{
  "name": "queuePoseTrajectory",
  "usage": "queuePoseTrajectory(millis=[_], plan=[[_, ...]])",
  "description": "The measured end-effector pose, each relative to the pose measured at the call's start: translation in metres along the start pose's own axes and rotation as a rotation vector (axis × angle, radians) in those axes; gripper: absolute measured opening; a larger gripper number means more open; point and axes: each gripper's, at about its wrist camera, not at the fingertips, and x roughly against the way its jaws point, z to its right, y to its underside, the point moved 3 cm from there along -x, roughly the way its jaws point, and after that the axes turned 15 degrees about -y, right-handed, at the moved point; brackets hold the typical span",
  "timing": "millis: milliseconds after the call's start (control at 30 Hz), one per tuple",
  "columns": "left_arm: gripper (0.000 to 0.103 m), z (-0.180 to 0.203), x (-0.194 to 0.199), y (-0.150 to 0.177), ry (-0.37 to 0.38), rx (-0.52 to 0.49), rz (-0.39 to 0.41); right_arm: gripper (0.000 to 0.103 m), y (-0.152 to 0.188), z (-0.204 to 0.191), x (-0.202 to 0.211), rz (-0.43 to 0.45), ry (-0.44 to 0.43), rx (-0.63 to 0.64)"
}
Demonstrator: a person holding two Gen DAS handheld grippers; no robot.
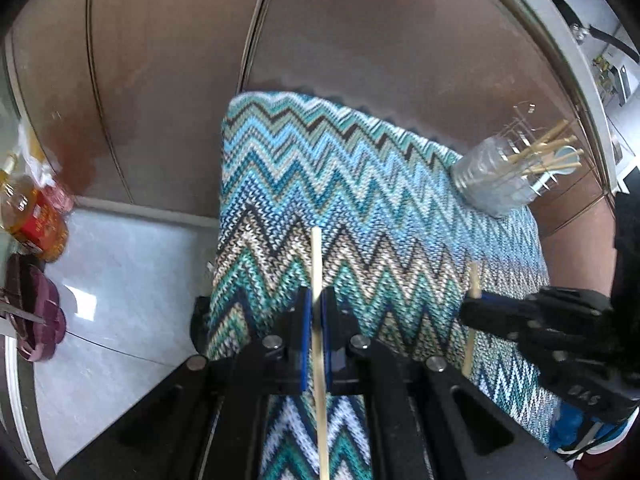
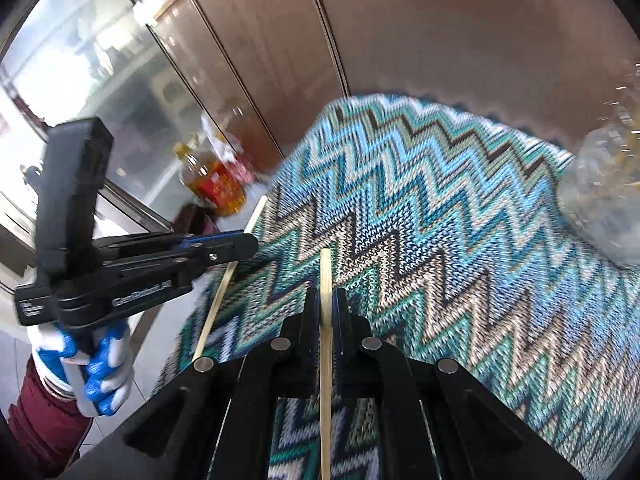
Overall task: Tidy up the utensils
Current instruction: 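Grasp a chopstick with the right gripper while the left gripper grasps the last chopstick, then lift both chopsticks over the clear holder and open both grippers to drop them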
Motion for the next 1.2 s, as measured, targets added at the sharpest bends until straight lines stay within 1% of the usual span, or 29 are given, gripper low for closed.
queuePoseTrajectory(millis=[167,267,367,567,667,767,933,1033,1200], plan=[[0.005,0.022,0.041,0.011,-0.044,-0.031,0.088,0.006,0.021,-0.016,0.062,0.136,-0.026,0.041],[0.005,0.038,0.064,0.016,-0.053,-0.048,0.138,0.005,0.036,-0.021,0.094,0.198,-0.041,0.061],[0.005,0.061,0.092,0.024,-0.043,-0.066,0.194,0.005,0.051,-0.024,0.123,0.253,-0.05,0.074],[0.005,0.1,0.135,0.028,-0.021,-0.082,0.288,0.005,0.074,-0.031,0.175,0.343,-0.017,0.116],[0.005,0.116,0.155,0.025,0.002,-0.069,0.339,0.005,0.08,-0.03,0.202,0.399,0.007,0.132],[0.004,0.128,0.17,0.027,-0.024,-0.061,0.393,0.005,0.091,-0.029,0.229,0.448,0.022,0.141],[0.004,0.148,0.191,0.037,-0.071,-0.054,0.49,0.005,0.105,-0.027,0.253,0.496,0.059,0.152],[0.005,0.158,0.202,0.045,-0.083,-0.068,0.539,0.005,0.11,-0.027,0.261,0.511,0.083,0.166],[0.004,0.171,0.211,0.05,-0.126,-0.089,0.617,0.005,0.108,-0.03,0.273,0.544,0.095,0.187]])
